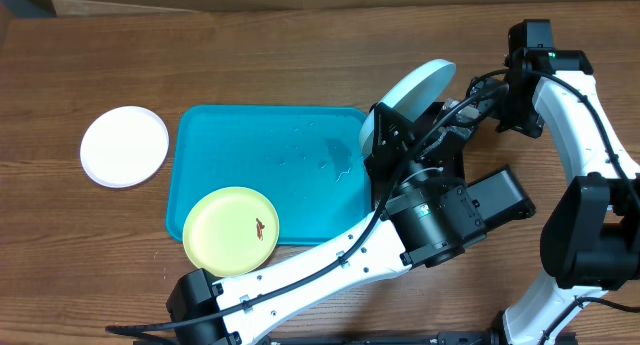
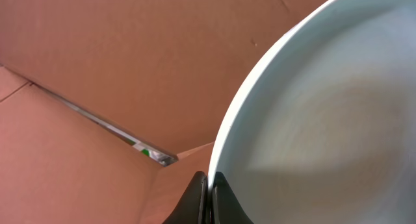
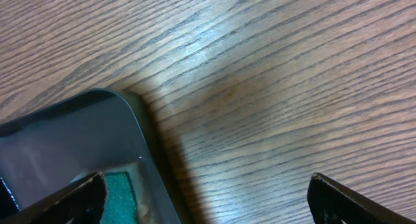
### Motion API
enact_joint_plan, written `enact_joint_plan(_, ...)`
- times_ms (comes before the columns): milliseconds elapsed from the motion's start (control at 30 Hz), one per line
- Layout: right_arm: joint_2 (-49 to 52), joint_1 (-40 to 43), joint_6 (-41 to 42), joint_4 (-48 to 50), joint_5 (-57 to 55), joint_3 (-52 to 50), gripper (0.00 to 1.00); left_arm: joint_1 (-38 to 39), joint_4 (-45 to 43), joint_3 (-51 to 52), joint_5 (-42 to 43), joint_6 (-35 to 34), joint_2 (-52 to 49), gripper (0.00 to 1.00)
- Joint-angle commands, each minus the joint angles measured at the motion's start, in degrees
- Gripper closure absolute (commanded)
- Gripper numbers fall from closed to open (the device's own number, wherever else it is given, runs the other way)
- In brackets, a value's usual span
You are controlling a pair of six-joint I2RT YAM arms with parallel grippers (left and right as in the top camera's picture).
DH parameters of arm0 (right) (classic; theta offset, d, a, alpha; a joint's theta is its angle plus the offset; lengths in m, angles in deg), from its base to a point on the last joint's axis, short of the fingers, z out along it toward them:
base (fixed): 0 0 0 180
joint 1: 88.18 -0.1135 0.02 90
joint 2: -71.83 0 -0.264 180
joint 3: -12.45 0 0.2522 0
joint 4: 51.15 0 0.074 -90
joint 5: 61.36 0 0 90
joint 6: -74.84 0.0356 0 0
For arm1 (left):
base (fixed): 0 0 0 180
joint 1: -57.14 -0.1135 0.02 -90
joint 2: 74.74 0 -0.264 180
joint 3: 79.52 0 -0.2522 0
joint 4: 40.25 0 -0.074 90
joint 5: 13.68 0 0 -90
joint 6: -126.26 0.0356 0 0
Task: Clean dirty plates on tray and stack at the side
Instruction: 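Lift the light-blue plate with the left gripper and carry it left of the tray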
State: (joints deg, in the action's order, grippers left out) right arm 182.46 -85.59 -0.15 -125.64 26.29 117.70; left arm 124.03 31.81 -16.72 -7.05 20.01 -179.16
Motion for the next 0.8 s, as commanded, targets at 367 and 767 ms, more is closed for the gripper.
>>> enact_joint_plan(367,-1.22,0.11,0.44,0.22,-0.13,0.72,0.0,-15.61,1.36,-1.62,57.51,-6.08,1.38,0.96)
enact_joint_plan(767,-1.22,0.11,0.44,0.22,-0.13,0.72,0.0,-60.33,12.74,-0.98,101.44,-6.05,0.98,0.96)
